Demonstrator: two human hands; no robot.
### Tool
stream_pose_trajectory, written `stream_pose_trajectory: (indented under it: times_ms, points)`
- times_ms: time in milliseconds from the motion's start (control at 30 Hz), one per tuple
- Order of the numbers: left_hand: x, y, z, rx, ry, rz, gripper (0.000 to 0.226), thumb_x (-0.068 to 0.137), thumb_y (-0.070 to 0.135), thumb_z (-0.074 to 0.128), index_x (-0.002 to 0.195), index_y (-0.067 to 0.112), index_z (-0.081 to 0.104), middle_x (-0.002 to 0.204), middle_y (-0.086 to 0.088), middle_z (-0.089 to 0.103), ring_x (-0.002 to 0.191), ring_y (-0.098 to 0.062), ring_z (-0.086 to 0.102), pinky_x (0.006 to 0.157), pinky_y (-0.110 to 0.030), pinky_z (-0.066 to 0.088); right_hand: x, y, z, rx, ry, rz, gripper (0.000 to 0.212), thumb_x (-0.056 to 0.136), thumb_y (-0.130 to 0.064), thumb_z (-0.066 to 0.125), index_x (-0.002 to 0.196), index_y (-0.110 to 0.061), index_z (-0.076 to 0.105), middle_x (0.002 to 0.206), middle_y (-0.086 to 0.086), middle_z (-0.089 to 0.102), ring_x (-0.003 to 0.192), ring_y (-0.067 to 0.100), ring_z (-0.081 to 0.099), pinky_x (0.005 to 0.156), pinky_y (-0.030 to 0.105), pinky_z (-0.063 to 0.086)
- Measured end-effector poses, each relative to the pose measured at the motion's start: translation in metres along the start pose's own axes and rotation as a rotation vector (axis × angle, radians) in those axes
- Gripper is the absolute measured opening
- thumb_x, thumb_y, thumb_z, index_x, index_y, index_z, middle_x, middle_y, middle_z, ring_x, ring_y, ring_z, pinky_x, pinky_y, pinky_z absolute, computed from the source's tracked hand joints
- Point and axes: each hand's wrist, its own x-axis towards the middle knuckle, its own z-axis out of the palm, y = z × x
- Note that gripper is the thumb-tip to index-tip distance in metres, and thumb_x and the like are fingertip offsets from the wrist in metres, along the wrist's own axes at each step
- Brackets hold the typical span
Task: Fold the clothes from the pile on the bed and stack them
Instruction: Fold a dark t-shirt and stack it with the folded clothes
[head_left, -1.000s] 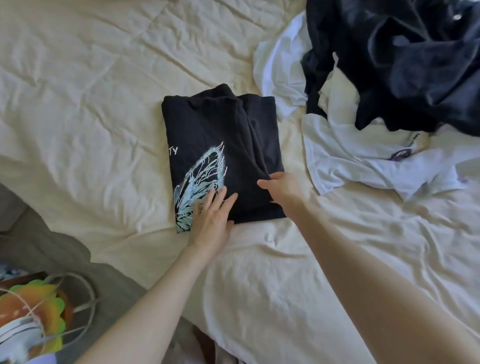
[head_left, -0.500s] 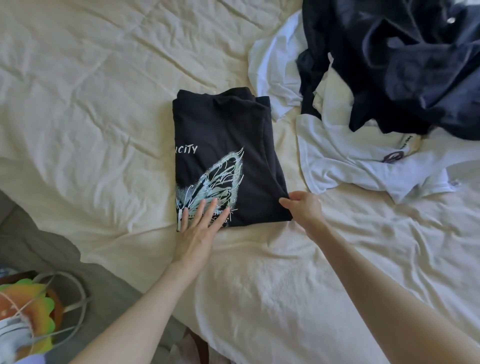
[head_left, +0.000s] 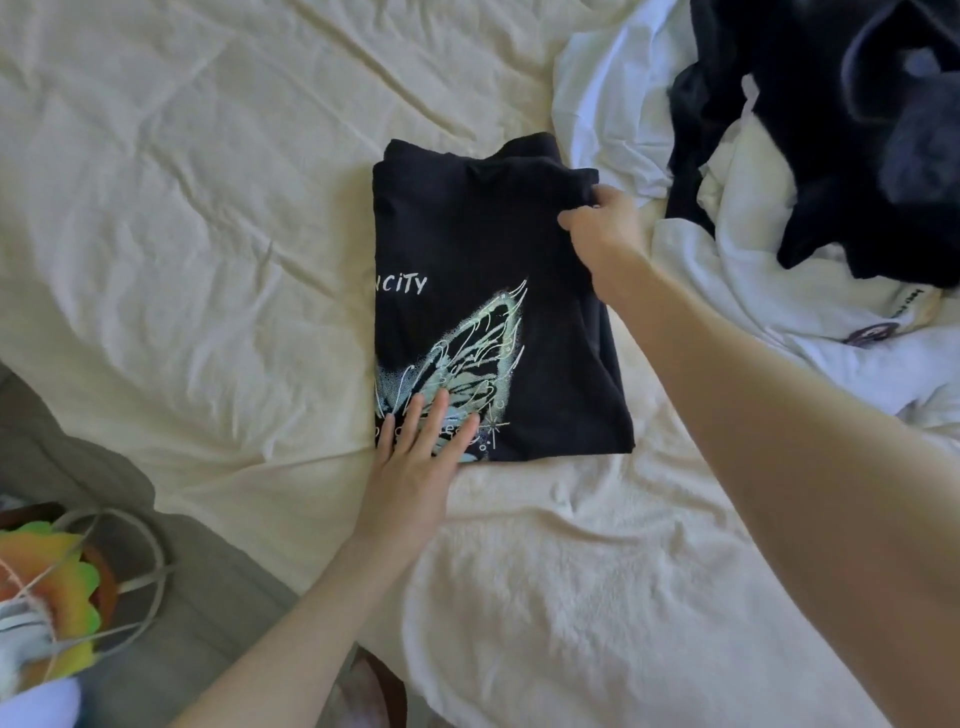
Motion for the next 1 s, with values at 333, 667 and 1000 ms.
stream_pose_trajectory:
  times_ms: [333,667,1000]
  points:
    - [-0.007,-0.010,-0.010,-0.174,0.074,0.084,0.056,0.093,0.015,0.056,0.144,0.018,0.033,0.155,-0.007,0.010,0.144,-0.033,0.006,0.117,-0.045,0.005,-0.096,0.093,-0.046,-0.293,0.089,0.076,0.038,0.090,-0.042,0.056,0.117,-0.014,0.057,0.088,-0.008,0.057,0.082,0.011,0.057,0.080,0.032,0.047]
    - [-0.003,-0.012,-0.032,-1.410,0.186,-0.968,0.006,0.091,0.007,0.058,0.096,0.009,0.061,0.086,-0.004,0.058,0.072,-0.012,0.047,0.059,-0.020,0.035,-0.129,0.123,-0.061,0.343,-0.184,0.599,0.007,0.092,-0.012,0.057,0.086,-0.012,0.060,0.078,-0.001,0.061,0.066,0.010,0.054,0.060,0.022,0.038]
    - [-0.055,-0.009,-0.062,-1.701,-0.038,-1.028,0.008,0.085,0.006,0.062,0.088,0.001,0.056,0.078,-0.012,0.061,0.073,-0.021,0.060,0.066,-0.027,0.050,-0.177,0.116,-0.085,0.429,-0.200,0.706,0.010,0.086,-0.003,0.063,0.095,-0.002,0.060,0.093,0.009,0.067,0.082,0.020,0.067,0.060,0.028,0.052]
